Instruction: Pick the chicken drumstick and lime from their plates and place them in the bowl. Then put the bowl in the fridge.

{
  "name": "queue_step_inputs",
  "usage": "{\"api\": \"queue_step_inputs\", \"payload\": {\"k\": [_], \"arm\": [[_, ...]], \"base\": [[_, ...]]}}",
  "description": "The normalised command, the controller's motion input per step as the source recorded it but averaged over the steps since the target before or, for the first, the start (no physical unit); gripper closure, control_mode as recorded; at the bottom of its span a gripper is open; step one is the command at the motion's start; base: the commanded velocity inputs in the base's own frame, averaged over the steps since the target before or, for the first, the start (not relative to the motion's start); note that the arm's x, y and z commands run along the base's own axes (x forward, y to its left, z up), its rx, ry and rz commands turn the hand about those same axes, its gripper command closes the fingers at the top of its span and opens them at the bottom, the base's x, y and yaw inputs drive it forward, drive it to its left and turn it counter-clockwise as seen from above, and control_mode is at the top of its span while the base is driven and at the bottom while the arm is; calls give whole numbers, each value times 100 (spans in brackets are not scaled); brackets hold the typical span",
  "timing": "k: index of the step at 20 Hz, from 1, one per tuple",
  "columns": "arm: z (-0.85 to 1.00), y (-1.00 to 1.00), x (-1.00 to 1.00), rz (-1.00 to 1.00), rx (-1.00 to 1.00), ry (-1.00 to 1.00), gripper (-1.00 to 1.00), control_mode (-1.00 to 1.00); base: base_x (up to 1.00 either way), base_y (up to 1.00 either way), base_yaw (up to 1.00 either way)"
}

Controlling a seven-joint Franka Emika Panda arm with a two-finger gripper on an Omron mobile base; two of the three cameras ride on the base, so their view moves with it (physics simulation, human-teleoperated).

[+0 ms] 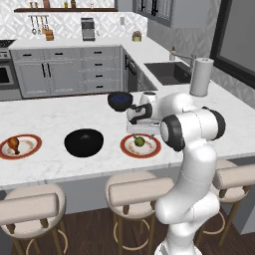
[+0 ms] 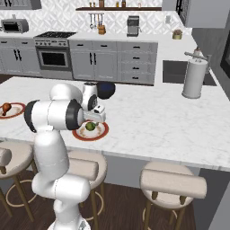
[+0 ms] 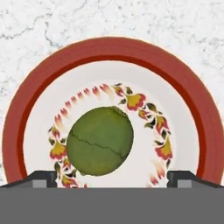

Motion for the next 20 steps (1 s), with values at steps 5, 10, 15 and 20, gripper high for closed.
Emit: {"api": "queue_step_inputs", "payload": {"k": [5, 10, 15, 20], "arm": [[-22, 5, 40, -6, 0, 3, -100, -100], [-16, 9, -11, -12, 0, 1, -100, -100], [0, 0, -25, -14, 0, 1, -100, -100], [-30, 0, 5, -9, 0, 0, -100, -100]], "base": [[0, 0, 0], [0, 0, 0], [0, 0, 0], [0, 0, 0]]}}
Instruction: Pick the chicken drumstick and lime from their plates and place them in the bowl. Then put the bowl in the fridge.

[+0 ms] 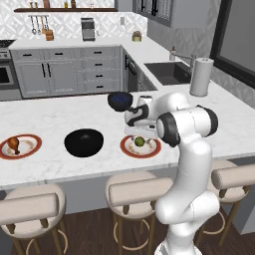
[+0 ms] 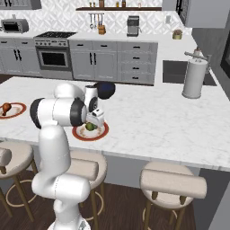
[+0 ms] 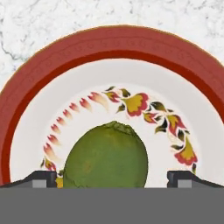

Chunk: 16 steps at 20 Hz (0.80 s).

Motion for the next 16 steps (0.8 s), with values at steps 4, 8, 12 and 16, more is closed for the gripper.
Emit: {"api": "queue_step_inputs", "payload": {"k": [4, 8, 12, 16], "arm": [[-42, 0, 31, 0, 0, 1, -100, -100], [-35, 18, -20, 0, 0, 0, -100, -100], [-53, 20, -5, 0, 0, 4, -100, -100], [-53, 11, -1, 0, 0, 4, 100, -100]], "base": [[0, 0, 0], [0, 0, 0], [0, 0, 0], [0, 0, 0]]}}
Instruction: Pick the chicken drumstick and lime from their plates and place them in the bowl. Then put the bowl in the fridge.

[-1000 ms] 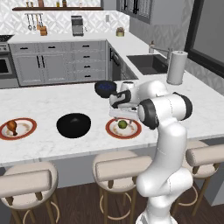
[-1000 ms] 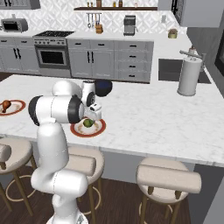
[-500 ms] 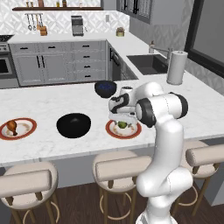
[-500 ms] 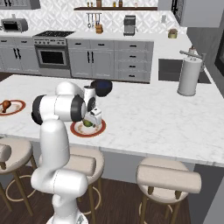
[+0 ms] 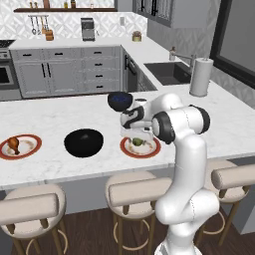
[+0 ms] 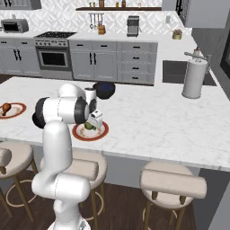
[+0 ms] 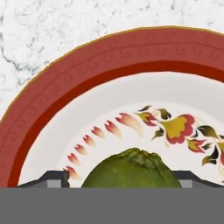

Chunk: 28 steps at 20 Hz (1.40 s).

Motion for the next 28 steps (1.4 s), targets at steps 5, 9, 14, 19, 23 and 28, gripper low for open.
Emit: {"api": "queue_step_inputs", "payload": {"k": [5, 9, 14, 19, 23, 28], "arm": [[16, 13, -36, 12, 0, -4, 100, -100], [86, 92, -53, 22, 2, -1, 100, -100], [66, 100, -14, 20, 4, 0, 100, -100], [11, 100, 4, 12, 1, 0, 100, -100], [-6, 100, 28, 6, 0, -6, 100, -100], [-26, 79, 46, 3, 1, 0, 100, -100]], "base": [[0, 0, 0], [0, 0, 0], [0, 0, 0], [0, 0, 0], [0, 0, 0], [0, 0, 0]]}}
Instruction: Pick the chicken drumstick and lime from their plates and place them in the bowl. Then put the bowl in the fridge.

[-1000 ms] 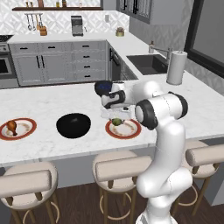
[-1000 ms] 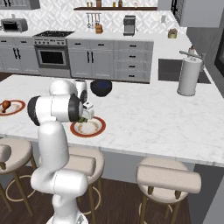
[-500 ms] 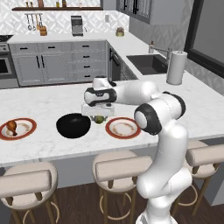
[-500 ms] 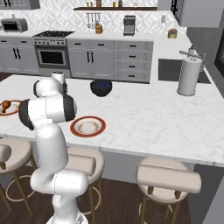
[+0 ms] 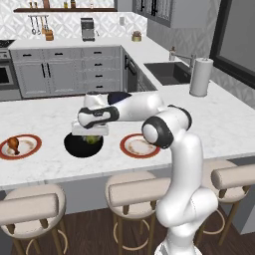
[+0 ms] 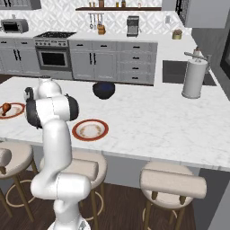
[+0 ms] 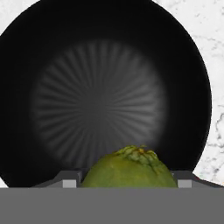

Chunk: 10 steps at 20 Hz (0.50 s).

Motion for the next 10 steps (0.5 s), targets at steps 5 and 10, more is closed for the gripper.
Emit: {"api": "queue_step_inputs", "payload": {"k": [5, 10], "arm": [[-56, 36, 39, 1, 0, 2, 100, -100], [-35, 11, 33, 3, 0, 2, -100, -100]], "base": [[0, 0, 0], [0, 0, 0]]}}
